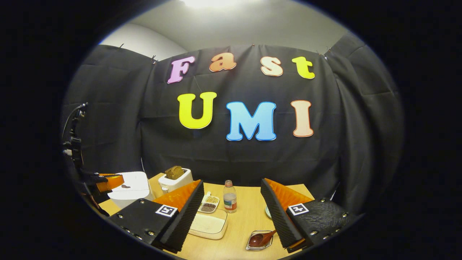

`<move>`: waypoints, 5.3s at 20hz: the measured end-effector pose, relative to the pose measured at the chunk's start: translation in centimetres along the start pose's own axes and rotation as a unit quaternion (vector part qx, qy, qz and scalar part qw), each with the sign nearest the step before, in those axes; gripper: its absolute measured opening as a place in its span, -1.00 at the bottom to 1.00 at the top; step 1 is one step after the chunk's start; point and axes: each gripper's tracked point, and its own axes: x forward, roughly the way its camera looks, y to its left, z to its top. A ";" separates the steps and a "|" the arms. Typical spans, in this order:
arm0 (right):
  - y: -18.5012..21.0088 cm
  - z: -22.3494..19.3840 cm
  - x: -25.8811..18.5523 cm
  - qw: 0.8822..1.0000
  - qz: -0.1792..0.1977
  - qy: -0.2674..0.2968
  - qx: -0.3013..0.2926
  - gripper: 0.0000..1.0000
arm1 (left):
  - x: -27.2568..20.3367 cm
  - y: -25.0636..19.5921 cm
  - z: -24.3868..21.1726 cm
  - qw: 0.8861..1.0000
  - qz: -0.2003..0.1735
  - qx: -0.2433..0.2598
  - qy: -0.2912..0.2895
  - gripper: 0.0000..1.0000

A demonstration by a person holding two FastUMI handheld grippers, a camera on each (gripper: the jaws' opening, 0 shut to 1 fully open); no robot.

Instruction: Close the left gripper, press the button to open the rice cooker; take a wooden spoon from the chopstick holder with the right hand, scoop a spoonful of rice and pour it into the rice cooker, then put the wooden spoon back into the chopstick holder.

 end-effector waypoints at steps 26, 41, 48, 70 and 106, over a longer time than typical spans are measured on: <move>-5.3 -2.8 -1.2 0.997 -0.046 0.036 0.058 0.92 | 6.8 8.4 -9.1 0.974 0.055 -0.113 0.186 -0.84; -6.4 -2.9 -0.9 0.996 -0.053 0.038 0.055 0.92 | 12.2 12.7 -7.7 0.965 0.105 -0.131 0.202 -0.83; -6.7 -2.7 -0.9 0.996 -0.050 0.035 0.060 0.92 | 11.6 15.0 0.7 0.983 0.130 -0.090 0.091 -0.82; -16.8 -17.1 4.8 0.977 -0.075 0.156 0.121 0.89 | -8.5 -7.1 14.0 0.968 0.007 0.033 -0.248 0.95; 7.1 -11.3 15.3 0.982 0.068 0.121 0.129 -0.85 | -3.0 5.0 4.3 0.992 -0.043 0.008 -0.117 0.94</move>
